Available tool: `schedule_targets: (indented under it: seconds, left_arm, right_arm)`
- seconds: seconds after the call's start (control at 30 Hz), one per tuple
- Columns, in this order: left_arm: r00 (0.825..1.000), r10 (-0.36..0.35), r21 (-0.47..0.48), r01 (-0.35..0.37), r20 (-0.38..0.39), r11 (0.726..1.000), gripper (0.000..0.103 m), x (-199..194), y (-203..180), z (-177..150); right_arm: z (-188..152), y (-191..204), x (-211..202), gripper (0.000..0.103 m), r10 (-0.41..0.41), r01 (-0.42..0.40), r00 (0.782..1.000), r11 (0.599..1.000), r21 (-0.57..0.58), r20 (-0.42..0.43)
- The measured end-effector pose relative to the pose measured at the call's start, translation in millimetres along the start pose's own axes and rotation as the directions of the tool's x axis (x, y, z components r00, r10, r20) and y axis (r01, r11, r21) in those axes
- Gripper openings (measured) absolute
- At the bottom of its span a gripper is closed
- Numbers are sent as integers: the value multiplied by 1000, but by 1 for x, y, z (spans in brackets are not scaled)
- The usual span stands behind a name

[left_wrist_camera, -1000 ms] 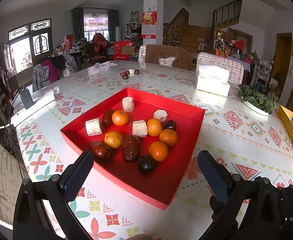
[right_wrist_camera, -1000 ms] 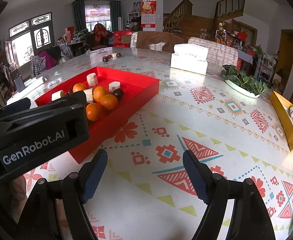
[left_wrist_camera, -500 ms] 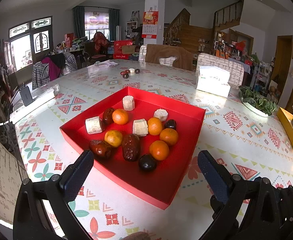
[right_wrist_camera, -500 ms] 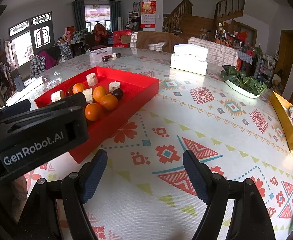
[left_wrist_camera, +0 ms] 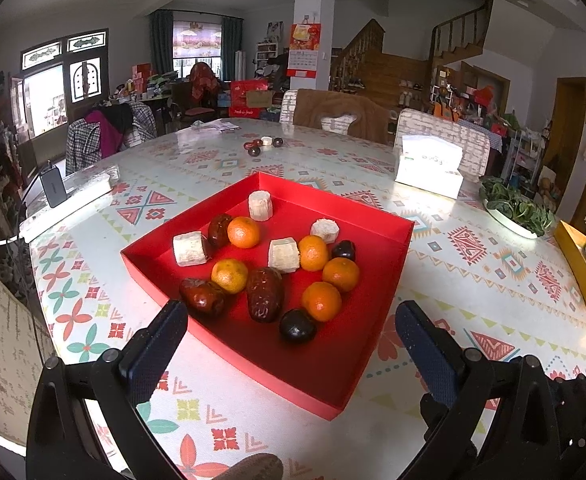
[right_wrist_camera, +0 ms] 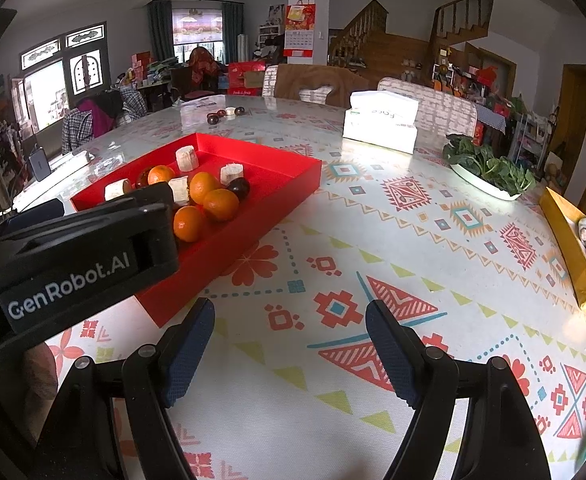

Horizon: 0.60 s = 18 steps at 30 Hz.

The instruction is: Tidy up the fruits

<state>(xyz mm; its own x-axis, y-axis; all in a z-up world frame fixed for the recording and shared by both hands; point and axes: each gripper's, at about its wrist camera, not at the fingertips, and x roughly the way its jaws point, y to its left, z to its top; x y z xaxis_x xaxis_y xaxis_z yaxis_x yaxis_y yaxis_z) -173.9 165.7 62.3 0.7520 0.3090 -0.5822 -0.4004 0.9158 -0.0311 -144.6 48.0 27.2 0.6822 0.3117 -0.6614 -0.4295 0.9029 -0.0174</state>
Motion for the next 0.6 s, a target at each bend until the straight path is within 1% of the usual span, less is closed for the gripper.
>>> schedule_targets:
  seconds: [0.23, 0.47, 0.6]
  left_arm:
    - [1000, 0, -4, 0, 15, 1000, 103, -3, -2, 0]
    - [999, -20, -11, 20, 34, 1000, 103, -10, -5, 1]
    - [999, -22, -13, 22, 34, 1000, 103, -11, -7, 0]
  right_arm:
    - [1, -1, -4, 82, -8, 8, 1000, 1000, 5, 27]
    - [1, 3, -3, 82, -23, 24, 1000, 1000, -4, 20]
    - [1, 3, -4, 84, -26, 27, 999, 1000, -9, 22]
